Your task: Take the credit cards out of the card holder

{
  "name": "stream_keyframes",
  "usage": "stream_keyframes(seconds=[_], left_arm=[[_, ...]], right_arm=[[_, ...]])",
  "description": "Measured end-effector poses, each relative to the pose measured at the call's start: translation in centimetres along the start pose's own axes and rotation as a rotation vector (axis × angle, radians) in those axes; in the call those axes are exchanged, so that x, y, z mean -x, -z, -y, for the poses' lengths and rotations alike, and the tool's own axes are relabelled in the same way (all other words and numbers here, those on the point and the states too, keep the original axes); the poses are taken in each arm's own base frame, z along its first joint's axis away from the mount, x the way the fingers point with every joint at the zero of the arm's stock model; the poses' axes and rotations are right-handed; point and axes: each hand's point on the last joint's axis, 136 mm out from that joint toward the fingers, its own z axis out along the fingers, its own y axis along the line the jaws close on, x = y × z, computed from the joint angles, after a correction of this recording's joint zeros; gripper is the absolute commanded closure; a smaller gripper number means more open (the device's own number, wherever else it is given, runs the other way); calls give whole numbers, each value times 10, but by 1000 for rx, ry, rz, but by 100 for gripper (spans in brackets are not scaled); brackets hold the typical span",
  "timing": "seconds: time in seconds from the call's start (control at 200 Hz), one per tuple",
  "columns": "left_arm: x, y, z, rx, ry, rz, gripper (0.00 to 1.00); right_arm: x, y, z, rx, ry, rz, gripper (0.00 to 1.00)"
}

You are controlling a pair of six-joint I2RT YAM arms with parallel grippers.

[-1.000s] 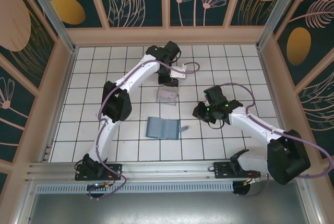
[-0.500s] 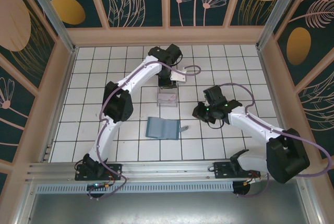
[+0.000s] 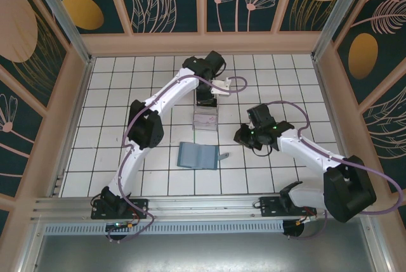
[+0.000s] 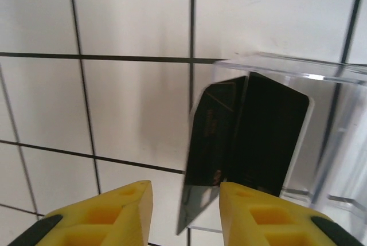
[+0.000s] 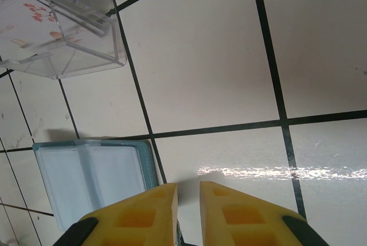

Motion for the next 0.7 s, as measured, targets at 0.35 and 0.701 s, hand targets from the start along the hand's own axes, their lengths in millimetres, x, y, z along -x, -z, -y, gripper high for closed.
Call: stream_keyframes(seconds=[0.35, 0.701], left_arm=[[10, 50, -24, 204, 195, 165, 48], [-79, 89, -19, 532, 658, 329, 1]], right_arm=[[-4, -8, -3, 5, 19, -24, 62], [51, 5, 38, -187, 60, 177, 1]])
